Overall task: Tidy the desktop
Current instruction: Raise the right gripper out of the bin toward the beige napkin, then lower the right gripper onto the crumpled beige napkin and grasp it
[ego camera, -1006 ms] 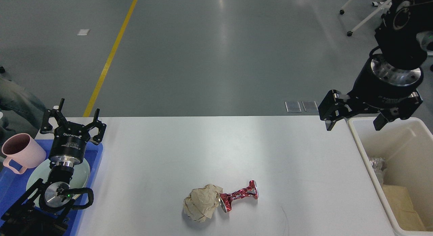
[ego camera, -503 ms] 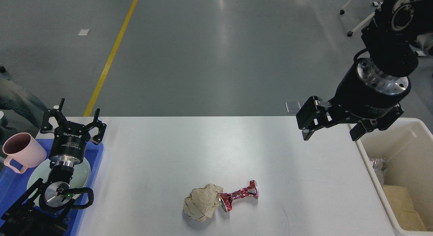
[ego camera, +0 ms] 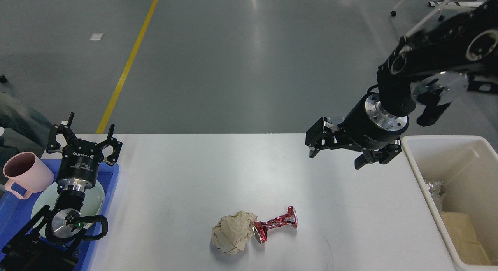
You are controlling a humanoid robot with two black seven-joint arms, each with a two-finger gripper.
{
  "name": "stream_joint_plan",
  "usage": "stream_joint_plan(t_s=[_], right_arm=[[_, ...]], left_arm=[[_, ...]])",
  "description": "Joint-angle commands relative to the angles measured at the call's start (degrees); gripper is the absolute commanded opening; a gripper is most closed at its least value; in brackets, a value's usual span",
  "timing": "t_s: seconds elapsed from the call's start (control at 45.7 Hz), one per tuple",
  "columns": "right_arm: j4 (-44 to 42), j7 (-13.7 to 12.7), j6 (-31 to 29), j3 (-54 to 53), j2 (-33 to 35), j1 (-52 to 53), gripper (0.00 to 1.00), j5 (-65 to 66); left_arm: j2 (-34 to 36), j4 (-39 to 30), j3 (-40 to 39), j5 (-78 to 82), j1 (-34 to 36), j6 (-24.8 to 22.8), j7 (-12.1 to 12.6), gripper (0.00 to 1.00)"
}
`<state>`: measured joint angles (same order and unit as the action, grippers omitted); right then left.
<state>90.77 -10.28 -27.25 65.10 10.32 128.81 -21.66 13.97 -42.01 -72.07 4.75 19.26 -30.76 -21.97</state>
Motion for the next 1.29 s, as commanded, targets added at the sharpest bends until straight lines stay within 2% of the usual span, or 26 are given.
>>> stream_joint_plan(t_s=[0.0, 0.131, 0.219, 0.394, 0.678, 1.05, 1.269], right_arm=[[-0.6, -1.1, 9.5, -0.5, -3.6, -6.5, 1.00, -13.6], [-0.6, -5.2, 16.5, -5.1, -5.6, -10.5, 1.00, -27.2], [-0.5, -6.4, 20.6, -8.7, -5.6, -12.6, 1.00, -32.8], [-3.8, -6.5, 25.0, -18.3, -6.4, -22.9, 1.00, -34.9], [-12.6, -6.2, 34.1, -31.1, -10.7, -39.1, 1.00, -27.8], [-28.9, -6.1, 32.8, -37.7, -16.7, -52.7, 1.00, -24.8], [-31.5, -6.2, 32.3, -42.4, -16.8, -58.8, 1.00, -16.8]], left_arm=[[0.0, 0.0, 0.0, 0.0, 0.0, 0.0, 0.0, 0.96], [0.0, 0.0, 0.0, 0.0, 0.0, 0.0, 0.0, 0.96], [0.0, 0.0, 0.0, 0.0, 0.0, 0.0, 0.0, 0.96], [0.0, 0.0, 0.0, 0.0, 0.0, 0.0, 0.0, 0.96], [0.0, 0.0, 0.0, 0.0, 0.0, 0.0, 0.0, 0.96], [0.0, 0.0, 0.0, 0.0, 0.0, 0.0, 0.0, 0.96], [0.0, 0.0, 0.0, 0.0, 0.0, 0.0, 0.0, 0.96]])
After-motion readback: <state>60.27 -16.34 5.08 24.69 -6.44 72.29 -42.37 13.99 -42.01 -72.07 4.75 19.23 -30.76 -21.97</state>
